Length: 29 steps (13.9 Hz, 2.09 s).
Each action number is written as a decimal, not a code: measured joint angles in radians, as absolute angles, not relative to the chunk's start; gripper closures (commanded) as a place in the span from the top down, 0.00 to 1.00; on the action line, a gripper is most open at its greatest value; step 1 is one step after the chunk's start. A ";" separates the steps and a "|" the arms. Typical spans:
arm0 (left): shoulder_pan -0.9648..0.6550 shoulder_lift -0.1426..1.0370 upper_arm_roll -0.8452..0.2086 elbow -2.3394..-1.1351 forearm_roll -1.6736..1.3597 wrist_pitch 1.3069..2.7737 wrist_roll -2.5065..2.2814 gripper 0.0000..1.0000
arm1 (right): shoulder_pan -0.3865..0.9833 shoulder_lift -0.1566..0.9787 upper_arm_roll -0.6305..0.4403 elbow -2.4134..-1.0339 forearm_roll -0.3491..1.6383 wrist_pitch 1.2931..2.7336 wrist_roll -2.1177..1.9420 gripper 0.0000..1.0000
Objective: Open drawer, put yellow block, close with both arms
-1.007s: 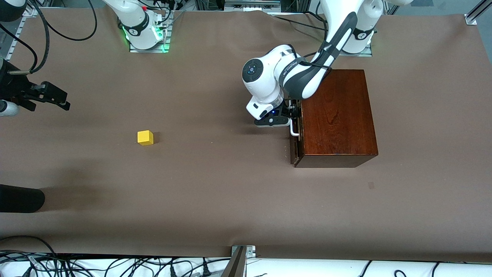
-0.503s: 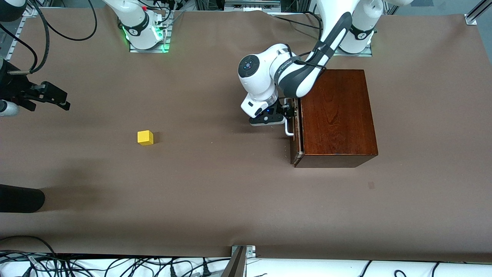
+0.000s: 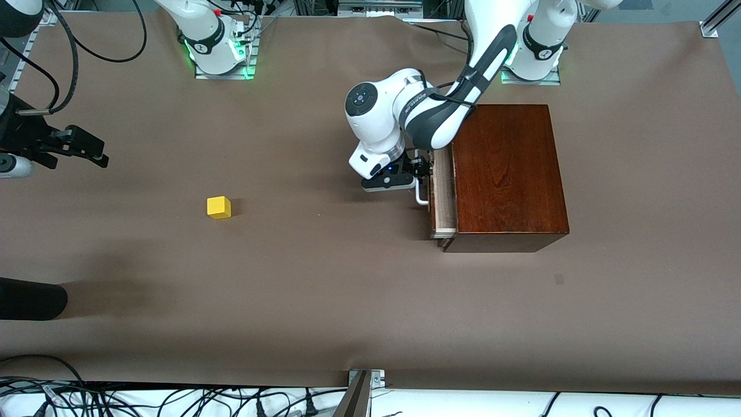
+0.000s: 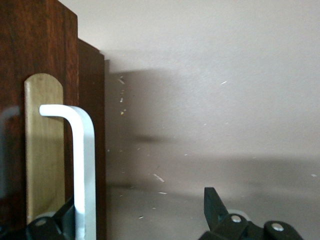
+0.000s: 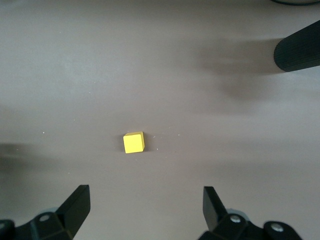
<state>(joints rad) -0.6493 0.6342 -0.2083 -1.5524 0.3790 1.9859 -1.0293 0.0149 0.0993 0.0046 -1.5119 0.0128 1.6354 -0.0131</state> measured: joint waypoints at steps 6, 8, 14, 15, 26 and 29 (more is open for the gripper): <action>-0.691 0.694 -0.207 -1.453 0.342 1.991 -1.040 1.00 | 0.032 0.111 0.016 -1.515 0.012 1.621 -0.014 1.00; -0.696 0.695 -0.207 -1.450 0.342 1.994 -1.042 1.00 | 0.052 0.144 0.017 -1.517 0.004 1.621 -0.014 1.00; -0.712 0.702 -0.209 -1.398 0.336 2.011 -1.053 1.00 | 0.062 0.240 0.017 -1.521 0.001 1.585 -0.046 1.00; -0.712 0.701 -0.209 -1.386 0.336 2.004 -1.053 1.00 | 0.064 0.245 0.017 -1.523 0.002 1.588 -0.053 1.00; -0.632 0.469 -0.205 -1.324 0.251 1.691 -0.853 1.00 | 0.084 0.268 0.031 -1.817 0.025 1.935 -0.052 1.00; -0.514 0.379 -0.202 -1.324 0.248 1.584 -0.687 1.00 | 0.085 0.330 0.032 -1.885 0.035 2.086 -0.048 1.00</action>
<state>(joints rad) -0.5141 0.3793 -0.2022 -1.3243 0.2484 1.5840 -0.6865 0.0847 0.3300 0.0321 -1.8853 0.0353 2.0863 -0.0481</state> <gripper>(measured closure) 0.000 0.000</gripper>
